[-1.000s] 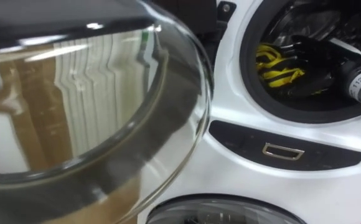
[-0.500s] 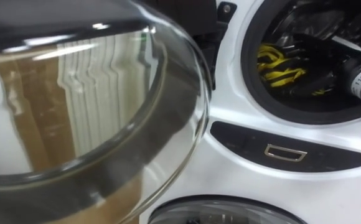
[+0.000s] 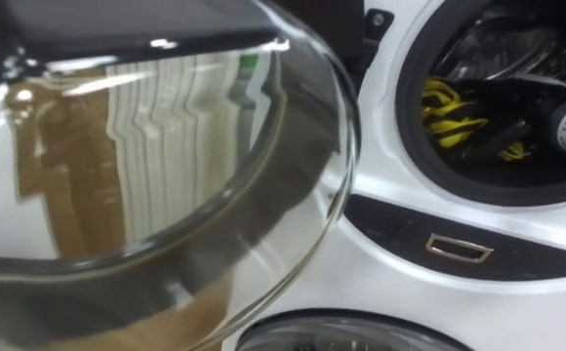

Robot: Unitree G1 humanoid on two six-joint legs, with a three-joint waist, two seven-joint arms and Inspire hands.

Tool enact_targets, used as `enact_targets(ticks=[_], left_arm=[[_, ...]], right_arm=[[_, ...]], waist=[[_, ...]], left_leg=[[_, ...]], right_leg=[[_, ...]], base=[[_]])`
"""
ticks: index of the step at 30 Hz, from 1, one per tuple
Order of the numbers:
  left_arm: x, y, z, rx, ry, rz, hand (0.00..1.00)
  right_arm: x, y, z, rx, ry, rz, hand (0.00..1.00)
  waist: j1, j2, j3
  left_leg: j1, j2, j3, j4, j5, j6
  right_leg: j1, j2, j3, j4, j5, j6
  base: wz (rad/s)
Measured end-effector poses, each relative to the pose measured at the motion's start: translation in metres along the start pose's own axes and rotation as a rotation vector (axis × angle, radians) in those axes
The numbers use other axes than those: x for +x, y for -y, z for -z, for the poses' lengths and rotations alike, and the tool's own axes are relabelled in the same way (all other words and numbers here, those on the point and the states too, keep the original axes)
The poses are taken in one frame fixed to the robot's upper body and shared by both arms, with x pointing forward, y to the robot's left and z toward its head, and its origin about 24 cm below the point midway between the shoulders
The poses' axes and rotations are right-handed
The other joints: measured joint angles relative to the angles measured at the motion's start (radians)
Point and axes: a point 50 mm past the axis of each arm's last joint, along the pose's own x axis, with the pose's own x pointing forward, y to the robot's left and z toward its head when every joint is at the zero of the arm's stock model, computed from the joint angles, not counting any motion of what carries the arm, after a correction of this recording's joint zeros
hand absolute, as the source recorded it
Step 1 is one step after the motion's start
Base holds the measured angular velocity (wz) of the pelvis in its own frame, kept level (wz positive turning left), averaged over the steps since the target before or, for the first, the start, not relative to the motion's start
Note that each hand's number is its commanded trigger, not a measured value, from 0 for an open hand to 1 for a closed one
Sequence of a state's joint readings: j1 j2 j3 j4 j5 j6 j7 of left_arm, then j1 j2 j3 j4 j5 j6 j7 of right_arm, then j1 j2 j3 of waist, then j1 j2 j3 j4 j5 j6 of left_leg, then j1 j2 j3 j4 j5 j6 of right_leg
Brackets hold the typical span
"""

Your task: Pick clothes from washing machine

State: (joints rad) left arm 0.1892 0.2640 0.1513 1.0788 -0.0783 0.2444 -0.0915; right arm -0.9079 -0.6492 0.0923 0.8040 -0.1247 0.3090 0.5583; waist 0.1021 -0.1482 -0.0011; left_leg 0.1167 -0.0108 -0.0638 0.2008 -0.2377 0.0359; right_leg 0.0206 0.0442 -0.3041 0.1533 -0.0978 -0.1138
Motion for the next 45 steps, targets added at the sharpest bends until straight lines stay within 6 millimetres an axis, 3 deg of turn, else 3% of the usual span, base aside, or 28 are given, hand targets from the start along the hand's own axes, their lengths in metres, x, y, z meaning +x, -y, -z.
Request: enact_targets(ticks=[13, 34, 36, 41, 45], left_arm=[[0.0, -0.001, -0.006, 0.015, 0.003, 0.003, 0.0], [-0.001, -0.009, -0.018, 0.067, 0.065, -0.037, 0.0], [-0.001, -0.009, -0.014, 0.061, 0.063, -0.039, 0.0], [0.0, -0.008, -0.011, 0.036, 0.062, -0.049, 0.0], [0.0, 0.002, -0.004, -0.001, 0.081, -0.022, 0.0]], right_arm=[[-0.005, 0.0, -0.002, -0.055, -0.001, -0.028, 1.0], [-0.014, -0.01, -0.016, -0.168, 0.123, 0.035, 1.0], [-0.018, -0.013, -0.024, -0.202, 0.163, 0.056, 1.0], [-0.034, -0.026, -0.037, -0.32, 0.253, 0.132, 1.0], [-0.069, -0.034, -0.057, -0.451, 0.402, 0.244, 1.0]], waist=[[0.016, -0.008, 0.0032], [0.012, -0.009, 0.001], [0.013, -0.007, -0.0005], [-0.001, -0.001, -0.0048], [-0.021, 0.037, -0.0103]], left_leg=[[-0.002, 0.001, 0.004, 0.004, -0.002, -0.002], [-0.002, 0.015, 0.031, -0.005, 0.0, -0.015], [-0.004, 0.015, 0.039, -0.009, -0.001, -0.017], [-0.003, 0.02, 0.057, -0.016, -0.001, -0.018], [0.002, 0.023, 0.082, -0.025, -0.001, -0.018]], right_leg=[[-0.001, 0.001, 0.002, 0.0, 0.001, 0.003], [-0.007, 0.014, 0.006, 0.0, 0.007, -0.018], [-0.019, 0.021, 0.031, 0.002, 0.009, -0.02], [-0.027, 0.025, 0.041, 0.002, 0.011, -0.023], [-0.034, 0.027, 0.06, 0.001, 0.008, -0.017]], base=[[-0.01], [-0.02], [-0.2], [-0.12], [-0.14]])
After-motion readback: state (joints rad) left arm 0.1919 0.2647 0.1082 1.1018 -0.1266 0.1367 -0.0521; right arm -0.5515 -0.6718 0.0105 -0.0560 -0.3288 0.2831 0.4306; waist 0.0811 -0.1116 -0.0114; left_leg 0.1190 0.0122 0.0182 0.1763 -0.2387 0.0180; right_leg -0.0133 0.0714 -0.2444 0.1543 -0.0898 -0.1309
